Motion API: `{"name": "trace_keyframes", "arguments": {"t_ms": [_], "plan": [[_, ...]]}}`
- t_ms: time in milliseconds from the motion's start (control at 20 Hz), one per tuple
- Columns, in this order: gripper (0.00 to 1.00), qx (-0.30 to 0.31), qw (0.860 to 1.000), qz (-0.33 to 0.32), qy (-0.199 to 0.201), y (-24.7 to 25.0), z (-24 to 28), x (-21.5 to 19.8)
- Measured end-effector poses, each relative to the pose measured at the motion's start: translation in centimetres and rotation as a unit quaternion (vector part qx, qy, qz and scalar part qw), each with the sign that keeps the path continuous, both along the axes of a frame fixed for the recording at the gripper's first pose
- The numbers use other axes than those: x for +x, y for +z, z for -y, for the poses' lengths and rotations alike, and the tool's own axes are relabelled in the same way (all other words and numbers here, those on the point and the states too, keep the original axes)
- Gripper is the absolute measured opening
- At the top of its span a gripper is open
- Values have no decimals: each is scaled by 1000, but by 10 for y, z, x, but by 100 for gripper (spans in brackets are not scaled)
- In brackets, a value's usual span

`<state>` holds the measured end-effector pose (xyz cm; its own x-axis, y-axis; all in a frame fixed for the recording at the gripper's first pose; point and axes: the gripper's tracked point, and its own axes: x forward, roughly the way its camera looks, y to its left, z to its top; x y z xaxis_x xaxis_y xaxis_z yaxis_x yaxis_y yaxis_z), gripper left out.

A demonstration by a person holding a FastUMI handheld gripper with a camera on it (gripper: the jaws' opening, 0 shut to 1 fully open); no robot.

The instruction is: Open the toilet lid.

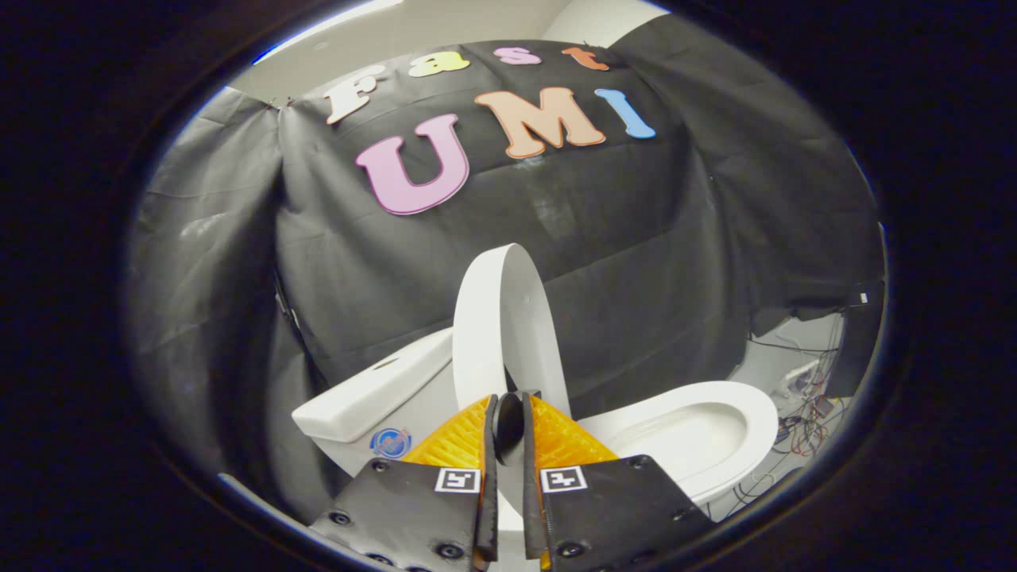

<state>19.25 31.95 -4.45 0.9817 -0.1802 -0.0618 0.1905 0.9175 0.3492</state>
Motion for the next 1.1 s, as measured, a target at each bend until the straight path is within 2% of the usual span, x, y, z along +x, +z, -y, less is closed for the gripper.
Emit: {"name": "trace_keyframes", "arguments": {"t_ms": [500, 1100], "plan": [[13, -47, 995, -19, 90, -4, -82, 37], [14, -58, 994, -14, 91, -9, -87, 42]]}}
